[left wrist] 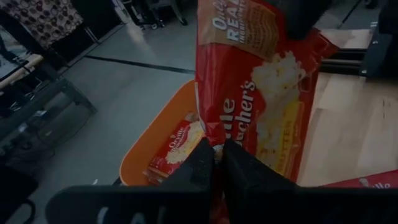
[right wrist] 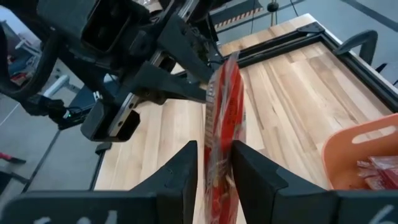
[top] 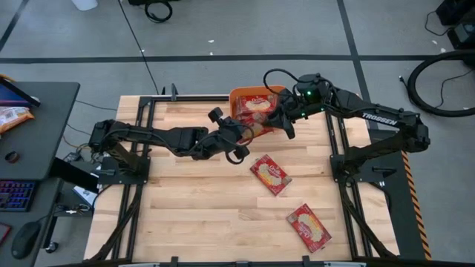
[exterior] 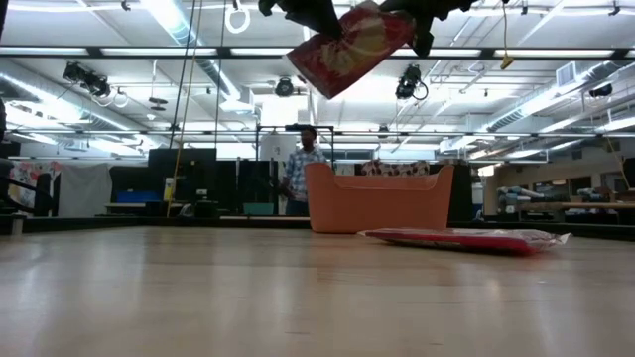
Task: Sort popcorn bags into baskets
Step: Put the popcorn pack into the orange bin
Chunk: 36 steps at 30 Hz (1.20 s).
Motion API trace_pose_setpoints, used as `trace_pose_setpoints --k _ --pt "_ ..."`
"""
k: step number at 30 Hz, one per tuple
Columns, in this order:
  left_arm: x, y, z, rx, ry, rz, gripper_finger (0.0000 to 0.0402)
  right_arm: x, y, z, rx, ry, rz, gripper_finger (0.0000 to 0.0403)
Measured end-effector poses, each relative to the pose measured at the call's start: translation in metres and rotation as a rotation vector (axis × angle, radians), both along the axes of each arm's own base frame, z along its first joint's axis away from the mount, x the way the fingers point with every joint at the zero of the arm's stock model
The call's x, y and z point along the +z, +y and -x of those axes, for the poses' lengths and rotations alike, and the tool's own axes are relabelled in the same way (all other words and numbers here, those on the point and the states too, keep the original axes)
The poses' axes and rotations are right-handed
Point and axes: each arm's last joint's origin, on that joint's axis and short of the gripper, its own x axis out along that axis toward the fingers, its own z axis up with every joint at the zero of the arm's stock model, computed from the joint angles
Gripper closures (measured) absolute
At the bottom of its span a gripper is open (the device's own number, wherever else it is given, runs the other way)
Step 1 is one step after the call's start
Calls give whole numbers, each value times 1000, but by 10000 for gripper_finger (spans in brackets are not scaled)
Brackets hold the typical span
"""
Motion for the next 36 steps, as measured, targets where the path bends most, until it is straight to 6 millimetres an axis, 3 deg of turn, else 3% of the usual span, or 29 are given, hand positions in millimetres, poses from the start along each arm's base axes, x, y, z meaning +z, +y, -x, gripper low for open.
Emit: trace_pose_setpoints --k 9,16,28,32,36 --pt "4 0 -2 3 -48 2 381 0 0 0 3 1 8 310" --pt "4 0 -2 -9 -49 11 375 -1 0 0 -8 5 38 386" --pt "5 0 1 10 -70 41 270 -1 -1 0 -38 13 46 395" --pt "12 -1 12 18 -43 35 245 -2 -2 0 -63 17 57 395" --pt "19 1 33 68 -21 66 246 -1 -6 1 -86 16 58 396"
